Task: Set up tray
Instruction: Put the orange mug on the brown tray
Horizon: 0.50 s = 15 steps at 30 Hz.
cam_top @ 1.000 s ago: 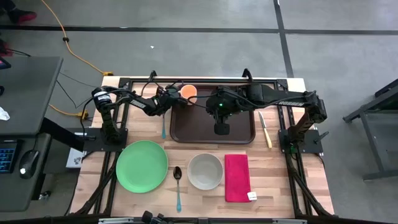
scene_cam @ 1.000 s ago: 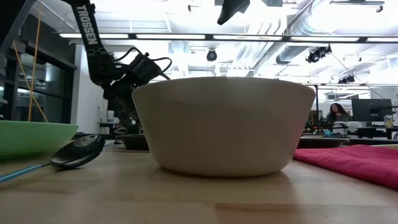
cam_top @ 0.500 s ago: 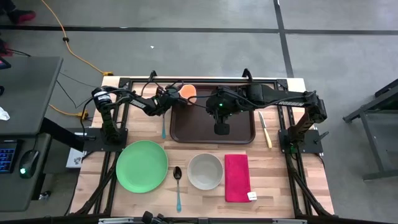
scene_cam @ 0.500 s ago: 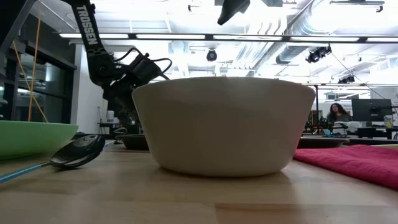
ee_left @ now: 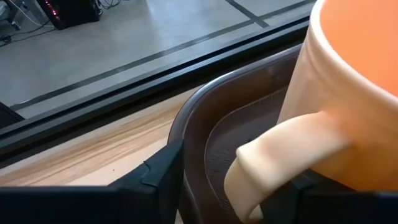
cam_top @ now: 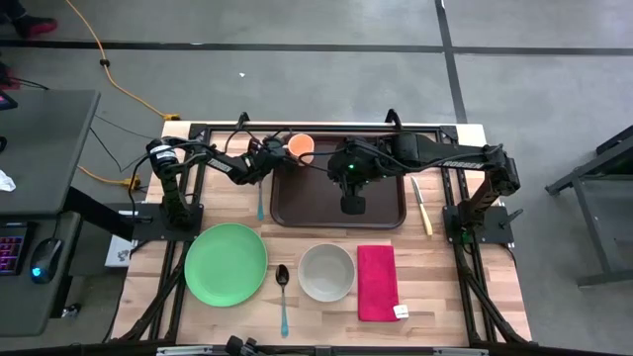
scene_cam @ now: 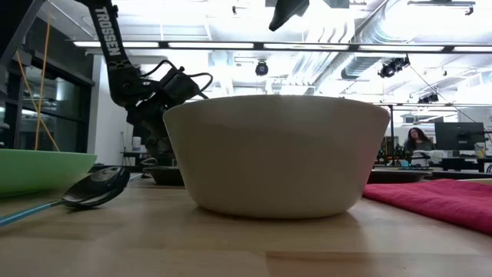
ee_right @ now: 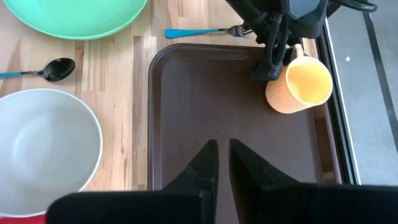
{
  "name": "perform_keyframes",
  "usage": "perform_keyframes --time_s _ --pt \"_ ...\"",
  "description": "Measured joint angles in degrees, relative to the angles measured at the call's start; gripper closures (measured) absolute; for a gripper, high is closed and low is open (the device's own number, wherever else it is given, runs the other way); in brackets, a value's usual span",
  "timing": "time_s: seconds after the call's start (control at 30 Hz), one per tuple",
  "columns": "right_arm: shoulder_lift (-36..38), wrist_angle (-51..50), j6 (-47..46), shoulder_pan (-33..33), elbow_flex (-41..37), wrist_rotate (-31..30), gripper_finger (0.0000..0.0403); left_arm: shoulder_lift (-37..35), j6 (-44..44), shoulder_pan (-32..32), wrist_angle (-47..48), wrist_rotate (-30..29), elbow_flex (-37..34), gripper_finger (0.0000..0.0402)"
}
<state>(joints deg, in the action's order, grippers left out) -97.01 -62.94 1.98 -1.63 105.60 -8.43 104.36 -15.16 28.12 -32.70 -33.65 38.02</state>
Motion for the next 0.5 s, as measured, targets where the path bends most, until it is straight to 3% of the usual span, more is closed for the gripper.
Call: perform_keyframes --time_s 0.5 --pt "0.00 -0.20 -0.21 0.00 0.01 -1.47 0.0386 -7.28 1.77 -0.04 10.15 1.97 0.02 0.0191"
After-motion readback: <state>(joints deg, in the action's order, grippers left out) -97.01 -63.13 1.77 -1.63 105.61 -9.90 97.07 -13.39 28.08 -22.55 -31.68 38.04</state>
